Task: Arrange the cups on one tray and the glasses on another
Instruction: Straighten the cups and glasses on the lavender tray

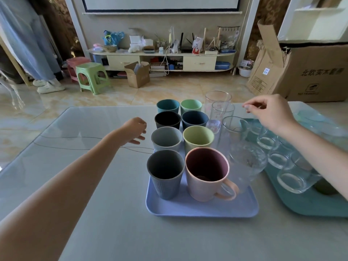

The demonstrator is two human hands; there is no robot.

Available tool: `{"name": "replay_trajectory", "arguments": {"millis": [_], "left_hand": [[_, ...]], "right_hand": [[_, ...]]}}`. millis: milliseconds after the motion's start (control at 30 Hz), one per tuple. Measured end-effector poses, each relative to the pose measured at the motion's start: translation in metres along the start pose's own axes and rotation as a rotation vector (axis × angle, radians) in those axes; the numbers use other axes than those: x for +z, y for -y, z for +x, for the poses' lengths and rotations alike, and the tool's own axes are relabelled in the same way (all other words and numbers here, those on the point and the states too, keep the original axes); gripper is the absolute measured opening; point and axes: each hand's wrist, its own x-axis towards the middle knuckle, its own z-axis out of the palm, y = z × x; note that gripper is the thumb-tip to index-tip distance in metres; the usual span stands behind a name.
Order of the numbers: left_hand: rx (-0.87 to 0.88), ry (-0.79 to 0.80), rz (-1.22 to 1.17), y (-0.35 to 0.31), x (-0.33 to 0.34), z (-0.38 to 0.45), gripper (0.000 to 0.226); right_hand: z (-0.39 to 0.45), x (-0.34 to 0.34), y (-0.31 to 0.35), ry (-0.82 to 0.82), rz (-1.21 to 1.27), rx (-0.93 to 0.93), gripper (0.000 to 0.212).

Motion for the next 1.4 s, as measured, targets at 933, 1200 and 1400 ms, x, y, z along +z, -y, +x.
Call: {"name": "replay_trajectory", "arguments": {"millis": [933, 1200, 1400], "left_hand": [[0.195, -0.198, 0.469, 0.065, 0.065, -0.022, 0.039], [0.193, -0.201, 0.473, 0.064, 0.065, -0.023, 0.038], [0.19, -0.209, 0.484, 0.064, 0.065, -0.022, 0.039]], "right_hand": [[0.099, 0.115, 0.086, 0.496, -0.579, -0.206, 0.018], [0.095, 0.118, 0.085, 0.478, -0.507, -0.171, 0.016], [0.091, 0.126, 0.086, 0.339, -0.484, -0.125, 0.017]]}}
